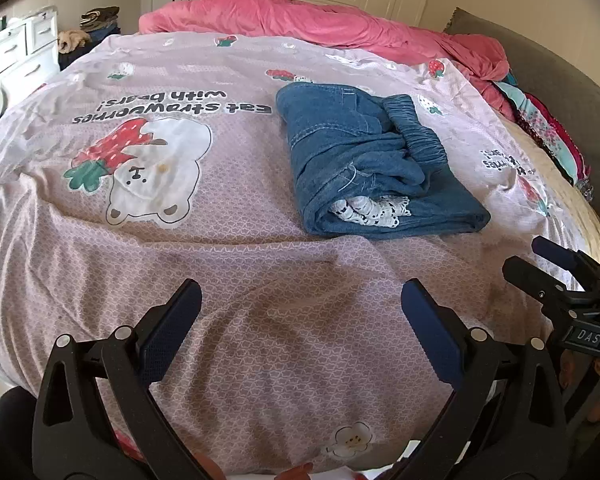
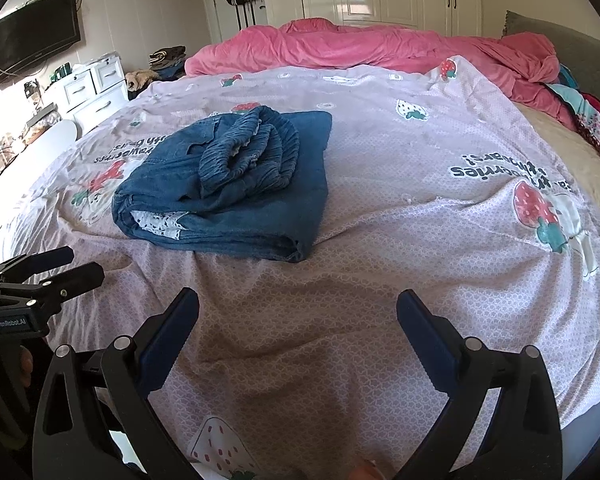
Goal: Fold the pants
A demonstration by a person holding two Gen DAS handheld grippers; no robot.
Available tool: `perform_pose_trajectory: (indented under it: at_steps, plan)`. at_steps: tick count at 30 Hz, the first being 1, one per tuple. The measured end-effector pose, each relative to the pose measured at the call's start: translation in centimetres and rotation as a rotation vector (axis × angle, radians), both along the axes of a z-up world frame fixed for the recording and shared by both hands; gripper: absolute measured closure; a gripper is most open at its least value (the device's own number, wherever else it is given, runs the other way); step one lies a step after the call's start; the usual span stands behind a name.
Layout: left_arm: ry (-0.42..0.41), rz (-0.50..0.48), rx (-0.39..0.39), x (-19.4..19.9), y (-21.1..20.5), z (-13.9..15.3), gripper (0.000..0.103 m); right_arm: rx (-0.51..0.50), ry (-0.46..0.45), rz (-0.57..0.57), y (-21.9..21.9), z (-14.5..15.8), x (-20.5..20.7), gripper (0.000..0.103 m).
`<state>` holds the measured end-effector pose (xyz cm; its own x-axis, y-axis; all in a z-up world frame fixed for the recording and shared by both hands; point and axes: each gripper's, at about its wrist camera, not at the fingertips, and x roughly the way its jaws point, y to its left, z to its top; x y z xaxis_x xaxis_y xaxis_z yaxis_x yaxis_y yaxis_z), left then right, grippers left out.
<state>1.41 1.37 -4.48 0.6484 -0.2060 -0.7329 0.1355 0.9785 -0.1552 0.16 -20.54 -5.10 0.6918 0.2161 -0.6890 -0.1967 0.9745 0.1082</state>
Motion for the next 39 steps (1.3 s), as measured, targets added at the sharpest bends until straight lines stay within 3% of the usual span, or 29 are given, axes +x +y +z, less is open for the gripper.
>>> perform_pose_trajectory:
  at_steps: [39]
  plan:
    - [0.002,0.012,0.025,0.01,0.08,0.5,0.009,-0.009,-0.002,-0.022,-0.67,0.07,0.11,0.004]
